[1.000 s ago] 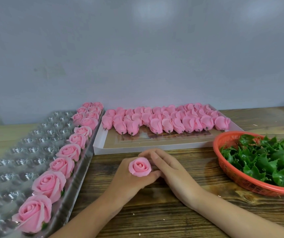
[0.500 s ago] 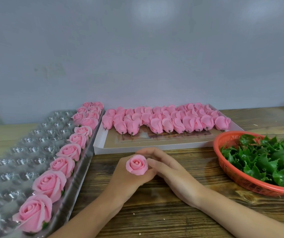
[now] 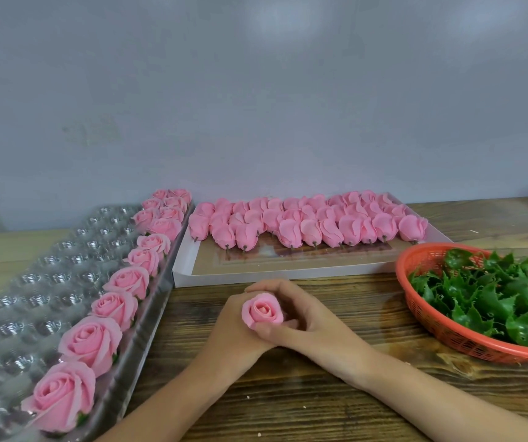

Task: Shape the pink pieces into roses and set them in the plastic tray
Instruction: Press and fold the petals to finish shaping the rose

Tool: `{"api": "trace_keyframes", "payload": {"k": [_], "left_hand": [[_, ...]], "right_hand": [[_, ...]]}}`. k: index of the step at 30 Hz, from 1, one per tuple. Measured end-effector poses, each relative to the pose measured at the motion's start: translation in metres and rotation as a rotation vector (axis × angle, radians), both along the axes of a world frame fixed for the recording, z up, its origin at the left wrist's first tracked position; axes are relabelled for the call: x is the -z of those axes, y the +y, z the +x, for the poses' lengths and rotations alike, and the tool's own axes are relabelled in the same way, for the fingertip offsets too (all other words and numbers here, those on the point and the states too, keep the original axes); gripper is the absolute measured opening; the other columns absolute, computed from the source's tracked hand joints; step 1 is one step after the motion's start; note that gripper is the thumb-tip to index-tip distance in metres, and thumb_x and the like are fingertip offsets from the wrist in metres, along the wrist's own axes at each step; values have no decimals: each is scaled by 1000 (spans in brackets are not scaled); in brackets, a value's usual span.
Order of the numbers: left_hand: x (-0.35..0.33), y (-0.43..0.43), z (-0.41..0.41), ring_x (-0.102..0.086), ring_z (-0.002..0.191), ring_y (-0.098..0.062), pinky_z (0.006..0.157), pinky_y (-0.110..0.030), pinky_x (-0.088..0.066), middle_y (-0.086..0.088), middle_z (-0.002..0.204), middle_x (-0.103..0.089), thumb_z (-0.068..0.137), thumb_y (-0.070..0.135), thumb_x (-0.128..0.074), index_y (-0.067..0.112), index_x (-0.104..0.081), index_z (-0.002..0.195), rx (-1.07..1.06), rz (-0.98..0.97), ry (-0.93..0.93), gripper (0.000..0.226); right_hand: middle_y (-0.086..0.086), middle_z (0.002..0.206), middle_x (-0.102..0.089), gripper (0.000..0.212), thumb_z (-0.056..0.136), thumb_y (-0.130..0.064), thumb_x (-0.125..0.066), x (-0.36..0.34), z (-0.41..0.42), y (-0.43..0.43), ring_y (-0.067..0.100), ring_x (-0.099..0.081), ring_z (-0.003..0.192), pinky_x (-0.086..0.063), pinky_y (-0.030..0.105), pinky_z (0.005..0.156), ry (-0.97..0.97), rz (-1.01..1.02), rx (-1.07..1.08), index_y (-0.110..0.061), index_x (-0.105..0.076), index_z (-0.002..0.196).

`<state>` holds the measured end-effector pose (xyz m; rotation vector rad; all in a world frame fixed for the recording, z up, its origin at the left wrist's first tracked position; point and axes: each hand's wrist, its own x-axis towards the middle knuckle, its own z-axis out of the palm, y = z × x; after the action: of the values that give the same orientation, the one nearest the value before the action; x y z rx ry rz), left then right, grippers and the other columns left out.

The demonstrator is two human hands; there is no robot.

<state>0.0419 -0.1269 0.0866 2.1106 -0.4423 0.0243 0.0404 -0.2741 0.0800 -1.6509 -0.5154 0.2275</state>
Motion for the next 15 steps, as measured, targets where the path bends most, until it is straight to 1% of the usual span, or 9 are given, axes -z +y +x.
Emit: {"api": "trace_keyframes", "payload": {"k": [2,5,7,9,10,11,12,13,15], "left_hand": [[0,1,1,-62,85,0,73,-10,-48,6,85,-69,82,22,-72,25,-70,87,5,-22,7,6],[3,3,3,-63,84,0,71,-8,-46,10,83,-68,82,21,-73,27,-69,86,6,-36,18,8],[9,-4,7,-60,86,4,72,-2,-40,19,80,-60,85,20,-69,33,-60,80,-15,50,19,16],[11,-10,4,-51,85,11,73,1,-35,22,75,-46,90,18,-62,30,-51,76,-42,177,9,22],[11,-12,4,-52,82,12,72,2,-35,19,70,-49,90,18,-63,29,-52,74,-32,167,-11,22],[11,-13,4,-55,79,13,69,2,-38,18,69,-58,87,17,-66,33,-56,70,-13,121,-39,26],[10,-10,2,-57,78,15,66,1,-39,26,72,-61,84,15,-69,38,-57,64,-11,81,-60,33],[7,-6,1,-56,76,16,63,0,-41,35,72,-59,81,12,-70,38,-57,58,-19,66,-74,37],[6,-1,2,-58,75,12,60,-2,-43,34,73,-60,80,11,-69,38,-58,59,6,76,-88,36]], "right_hand": [[-7,121,-65,46,87,-15,-71,-1,-1,-1,4,-59,116,-45,18,98,-18,-34,-23,-24,-56,129],[-10,122,-64,51,81,-20,-69,-4,-1,-2,2,-57,118,-44,17,100,-15,-38,-37,-27,-55,129],[-11,119,-65,47,82,-27,-69,-3,-1,0,3,-59,115,-46,19,98,-12,-30,-29,-29,-57,127],[-10,116,-66,42,84,-33,-69,-2,-2,2,5,-62,110,-50,21,94,-21,-38,-11,-30,-58,125],[-10,115,-66,41,85,-34,-70,0,-3,4,6,-62,108,-51,22,92,-31,-44,-5,-29,-59,123],[-9,114,-66,39,86,-32,-71,1,-3,5,7,-63,108,-52,22,91,-45,-49,-1,-29,-59,122],[-9,114,-66,37,87,-27,-72,1,-3,5,7,-63,107,-52,22,90,-59,-56,1,-28,-59,122],[-10,114,-66,37,88,-22,-72,1,-3,5,6,-63,107,-52,22,90,-67,-63,-3,-27,-58,122],[-13,115,-65,40,88,-13,-71,0,-3,3,4,-62,108,-50,20,88,-67,-73,-28,-27,-57,123]]}}
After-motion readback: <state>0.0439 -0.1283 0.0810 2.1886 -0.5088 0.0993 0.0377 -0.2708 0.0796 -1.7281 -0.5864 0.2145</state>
